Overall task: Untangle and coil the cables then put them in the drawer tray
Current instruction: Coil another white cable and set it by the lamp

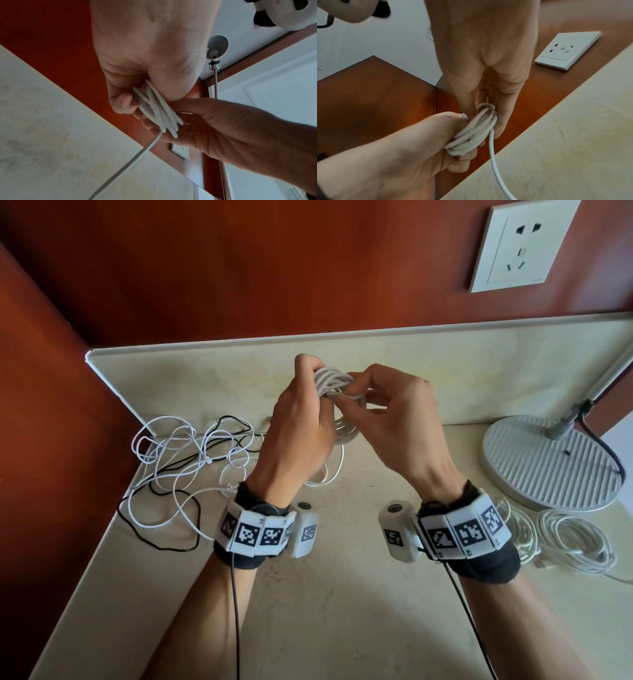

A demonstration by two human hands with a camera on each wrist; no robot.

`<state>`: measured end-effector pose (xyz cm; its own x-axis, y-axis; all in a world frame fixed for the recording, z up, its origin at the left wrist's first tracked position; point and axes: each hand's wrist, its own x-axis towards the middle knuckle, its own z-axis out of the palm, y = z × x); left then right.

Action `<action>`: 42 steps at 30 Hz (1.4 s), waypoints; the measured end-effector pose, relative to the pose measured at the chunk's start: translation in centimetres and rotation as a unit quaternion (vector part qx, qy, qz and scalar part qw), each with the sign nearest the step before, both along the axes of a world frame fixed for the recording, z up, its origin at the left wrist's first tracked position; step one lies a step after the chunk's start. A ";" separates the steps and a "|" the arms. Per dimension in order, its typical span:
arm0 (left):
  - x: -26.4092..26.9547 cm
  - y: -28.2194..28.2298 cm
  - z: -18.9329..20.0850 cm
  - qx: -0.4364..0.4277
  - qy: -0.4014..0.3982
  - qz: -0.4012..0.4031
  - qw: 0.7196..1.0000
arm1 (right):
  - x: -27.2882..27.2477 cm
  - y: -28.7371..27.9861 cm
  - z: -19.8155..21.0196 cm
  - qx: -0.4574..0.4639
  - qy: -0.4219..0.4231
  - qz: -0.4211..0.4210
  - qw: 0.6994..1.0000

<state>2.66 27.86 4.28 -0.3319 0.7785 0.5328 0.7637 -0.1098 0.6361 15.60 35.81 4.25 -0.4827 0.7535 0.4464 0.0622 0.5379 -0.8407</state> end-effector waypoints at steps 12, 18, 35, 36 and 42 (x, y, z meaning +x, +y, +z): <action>-0.8 -0.3 0.3 -0.051 0.007 -0.042 0.998 | -0.2 -1.1 0.9 0.004 0.011 -0.006 1.000; 0.4 -0.2 0.4 -0.040 0.002 -0.065 0.997 | -0.3 0.0 0.3 0.017 -0.052 -0.037 0.998; 0.0 -0.2 -0.3 -0.146 0.213 0.064 0.964 | 0.7 1.3 0.0 -0.141 -0.102 0.096 0.980; -0.1 -0.2 -0.3 -0.152 0.219 0.058 0.962 | 0.7 1.3 0.0 -0.145 -0.103 0.095 0.979; -0.2 -0.2 0.1 -0.163 0.291 -0.013 0.943 | 0.5 1.2 -0.4 -0.144 -0.129 0.063 0.979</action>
<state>2.43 27.71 4.35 -0.0351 0.9361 0.3500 0.9935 -0.0053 0.1138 16.11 37.04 3.82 -0.6488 0.7573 0.0747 0.2409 0.2975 -0.9238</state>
